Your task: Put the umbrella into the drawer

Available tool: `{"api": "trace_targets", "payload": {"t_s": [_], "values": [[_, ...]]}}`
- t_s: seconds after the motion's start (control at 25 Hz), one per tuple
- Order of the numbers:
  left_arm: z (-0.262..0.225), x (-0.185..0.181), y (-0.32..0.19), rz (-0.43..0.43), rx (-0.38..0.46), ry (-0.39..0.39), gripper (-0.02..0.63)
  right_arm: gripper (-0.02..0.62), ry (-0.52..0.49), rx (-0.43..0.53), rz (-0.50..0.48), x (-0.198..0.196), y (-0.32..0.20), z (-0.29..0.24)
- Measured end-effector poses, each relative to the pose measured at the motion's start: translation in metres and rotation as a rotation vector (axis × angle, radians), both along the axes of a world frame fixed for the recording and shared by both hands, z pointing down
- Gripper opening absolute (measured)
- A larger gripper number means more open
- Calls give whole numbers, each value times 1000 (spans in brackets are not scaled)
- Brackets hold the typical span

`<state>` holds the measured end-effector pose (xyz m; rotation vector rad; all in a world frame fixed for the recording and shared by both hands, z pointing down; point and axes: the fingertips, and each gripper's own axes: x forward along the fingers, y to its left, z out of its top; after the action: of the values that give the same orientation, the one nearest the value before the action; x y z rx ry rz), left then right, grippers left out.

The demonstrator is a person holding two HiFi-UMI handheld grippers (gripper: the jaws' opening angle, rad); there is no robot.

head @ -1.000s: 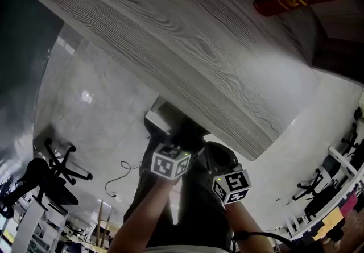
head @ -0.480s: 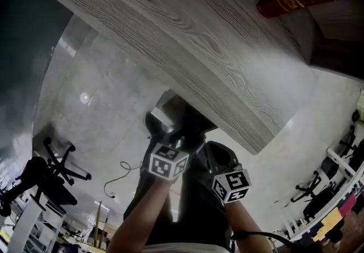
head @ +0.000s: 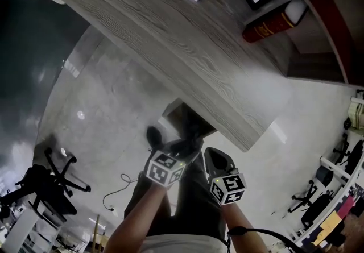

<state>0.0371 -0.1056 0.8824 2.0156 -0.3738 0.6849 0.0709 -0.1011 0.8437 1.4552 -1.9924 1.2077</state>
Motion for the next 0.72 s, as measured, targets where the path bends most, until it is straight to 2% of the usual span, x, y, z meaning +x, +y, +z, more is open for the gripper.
{"api": "trace_targets", "payload": {"t_s": [0.32,0.56,0.72], "values": [[-102,-19,-8,93,93,11,166,5,27,46,38,-18,-2,-90],[-155,-40,-5,140,150,-12,147,5,56,75,-6,-28,7,-147],[-202,-49,1,134,185,10,130,5,70,97,-19,-36,15,-185]]}}
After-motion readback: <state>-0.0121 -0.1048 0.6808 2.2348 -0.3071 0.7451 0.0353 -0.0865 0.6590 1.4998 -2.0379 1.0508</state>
